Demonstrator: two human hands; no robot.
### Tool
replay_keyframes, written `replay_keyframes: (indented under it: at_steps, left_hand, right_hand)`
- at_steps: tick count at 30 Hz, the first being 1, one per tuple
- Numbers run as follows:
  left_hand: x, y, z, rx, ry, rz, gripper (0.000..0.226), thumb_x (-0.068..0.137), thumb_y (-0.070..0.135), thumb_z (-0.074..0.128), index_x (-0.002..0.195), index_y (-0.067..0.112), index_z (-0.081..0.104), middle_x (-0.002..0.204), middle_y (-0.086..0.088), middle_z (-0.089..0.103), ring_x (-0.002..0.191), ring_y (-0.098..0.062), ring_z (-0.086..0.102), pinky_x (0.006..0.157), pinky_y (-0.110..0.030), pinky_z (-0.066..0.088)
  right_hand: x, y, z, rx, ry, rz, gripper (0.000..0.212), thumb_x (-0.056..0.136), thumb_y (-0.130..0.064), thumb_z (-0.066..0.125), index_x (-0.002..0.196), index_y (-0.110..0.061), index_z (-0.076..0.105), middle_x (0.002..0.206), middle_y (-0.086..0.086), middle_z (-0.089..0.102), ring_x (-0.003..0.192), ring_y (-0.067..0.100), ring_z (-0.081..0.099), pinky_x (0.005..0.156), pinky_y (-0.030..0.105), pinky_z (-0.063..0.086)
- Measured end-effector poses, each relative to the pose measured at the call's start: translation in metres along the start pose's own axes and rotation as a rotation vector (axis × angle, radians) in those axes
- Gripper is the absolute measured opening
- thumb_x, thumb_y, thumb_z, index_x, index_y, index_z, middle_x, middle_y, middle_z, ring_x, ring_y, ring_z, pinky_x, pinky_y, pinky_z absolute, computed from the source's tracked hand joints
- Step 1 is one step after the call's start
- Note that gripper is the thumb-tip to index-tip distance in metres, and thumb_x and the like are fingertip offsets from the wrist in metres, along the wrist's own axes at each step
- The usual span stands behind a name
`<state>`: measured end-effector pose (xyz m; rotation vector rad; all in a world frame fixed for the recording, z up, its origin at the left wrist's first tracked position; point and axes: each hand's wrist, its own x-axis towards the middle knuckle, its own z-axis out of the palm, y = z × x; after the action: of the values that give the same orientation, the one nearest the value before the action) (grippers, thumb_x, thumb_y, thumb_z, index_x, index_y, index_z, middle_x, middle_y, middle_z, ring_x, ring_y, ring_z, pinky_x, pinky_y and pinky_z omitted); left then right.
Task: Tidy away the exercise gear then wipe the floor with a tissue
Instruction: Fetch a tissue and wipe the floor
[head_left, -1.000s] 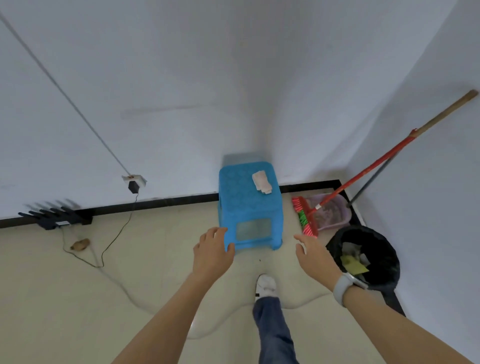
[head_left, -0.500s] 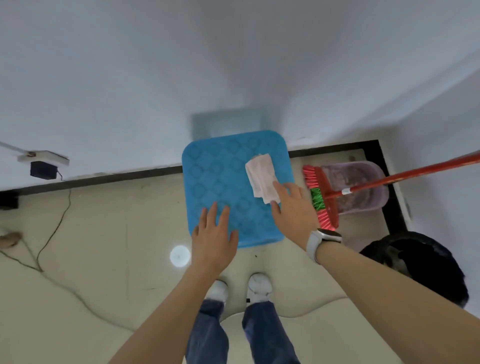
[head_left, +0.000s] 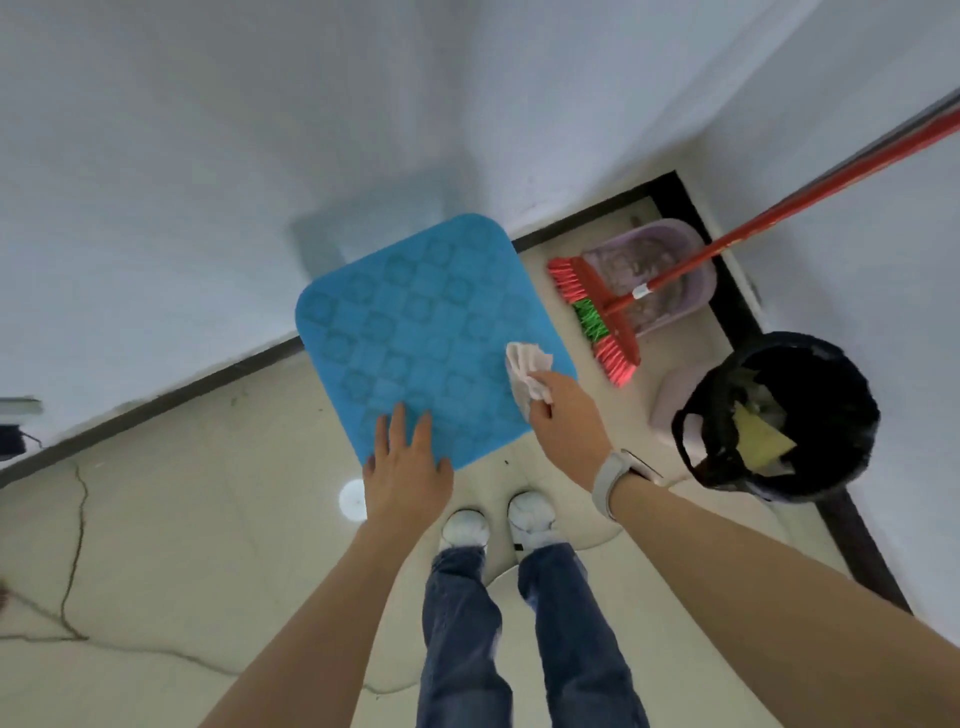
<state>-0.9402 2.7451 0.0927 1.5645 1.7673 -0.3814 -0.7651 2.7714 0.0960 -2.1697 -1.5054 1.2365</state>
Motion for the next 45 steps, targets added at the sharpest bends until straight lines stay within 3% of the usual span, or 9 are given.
replay_keyframes:
  at_steps: [3,10,15,18,22,30,35,41,45]
  left_hand:
    - [-0.039,0.012,-0.008,-0.030,-0.037,0.034,0.052,0.094,0.025,0.043,0.142,0.013,0.027,0.153,-0.009,0.019,0.141,-0.029,0.016,0.107,-0.045,0.031]
    - [-0.148,0.078,0.022,0.161,-0.227,0.381,0.038,0.093,0.020,0.040,0.130,0.014,0.046,0.138,-0.006,0.046,0.124,-0.025,0.043,0.102,-0.039,0.036]
    - [-0.226,0.144,0.063,0.470,-0.255,0.761,0.042,0.094,0.023,0.041,0.134,0.014,0.042,0.136,-0.006,0.049,0.123,-0.025,0.046,0.102,-0.035,0.035]
    - [-0.278,0.184,0.096,0.588,-0.249,0.930,0.043,0.094,0.024,0.042,0.136,0.015,0.042,0.137,-0.007,0.048,0.124,-0.026,0.045,0.102,-0.036,0.035]
    - [-0.381,0.227,0.170,0.743,-0.288,1.143,0.044,0.094,0.024,0.042,0.136,0.014,0.041,0.137,-0.008,0.048,0.125,-0.027,0.046,0.101,-0.038,0.037]
    - [-0.637,0.231,0.376,1.047,-0.481,1.521,0.044,0.094,0.025,0.041,0.137,0.016,0.039,0.139,-0.007,0.045,0.129,-0.027,0.040,0.105,-0.038,0.034]
    - [-0.778,0.235,0.470,1.146,-0.586,1.804,0.046,0.094,0.028,0.040,0.139,0.018,0.037,0.143,-0.006,0.042,0.130,-0.026,0.040,0.107,-0.036,0.033]
    - [-0.893,0.275,0.585,1.235,-0.597,1.954,0.046,0.095,0.027,0.039,0.140,0.017,0.036,0.145,-0.006,0.040,0.129,-0.026,0.040,0.104,-0.035,0.034]
    - [-0.972,0.318,0.682,1.230,-0.618,1.967,0.046,0.095,0.028,0.041,0.140,0.017,0.037,0.145,-0.005,0.039,0.130,-0.026,0.040,0.104,-0.034,0.034]
  right_hand:
    - [-0.070,0.008,-0.022,0.375,0.061,0.332,0.020,0.091,-0.006,0.045,0.109,-0.003,0.054,0.088,0.006,0.053,0.079,0.018,0.049,0.058,0.012,0.039]
    - [-0.257,0.074,-0.068,0.706,0.310,0.773,0.036,0.092,-0.005,0.045,0.128,-0.006,0.046,0.099,0.008,0.054,0.083,0.019,0.052,0.067,0.023,0.043]
    - [-0.389,0.124,-0.088,0.901,0.573,0.925,0.046,0.094,-0.004,0.043,0.137,-0.005,0.031,0.094,0.003,0.050,0.091,0.028,0.052,0.076,0.034,0.042]
    - [-0.467,0.155,-0.080,0.980,0.710,0.992,0.052,0.093,-0.007,0.045,0.141,-0.004,0.024,0.091,0.003,0.050,0.087,0.022,0.051,0.074,0.032,0.039]
    - [-0.597,0.197,-0.048,1.080,0.927,1.095,0.027,0.090,-0.002,0.045,0.113,0.012,0.051,0.079,0.023,0.052,0.073,0.021,0.046,0.057,0.027,0.034]
    - [-0.865,0.269,0.038,1.335,1.327,1.375,0.018,0.088,0.002,0.045,0.103,-0.001,0.055,0.071,0.008,0.051,0.062,0.018,0.046,0.044,0.013,0.036]
    - [-0.994,0.316,0.058,1.286,1.554,1.563,0.023,0.084,-0.001,0.049,0.104,-0.001,0.060,0.079,0.012,0.059,0.075,0.022,0.051,0.065,0.028,0.035]
    - [-1.118,0.404,0.050,1.223,1.727,1.576,0.029,0.084,-0.002,0.048,0.110,-0.006,0.061,0.084,0.009,0.060,0.076,0.022,0.053,0.056,0.028,0.037]
    - [-1.203,0.487,0.035,1.198,1.771,1.615,0.029,0.084,-0.005,0.049,0.111,-0.007,0.062,0.084,0.007,0.059,0.077,0.021,0.053,0.063,0.027,0.035]
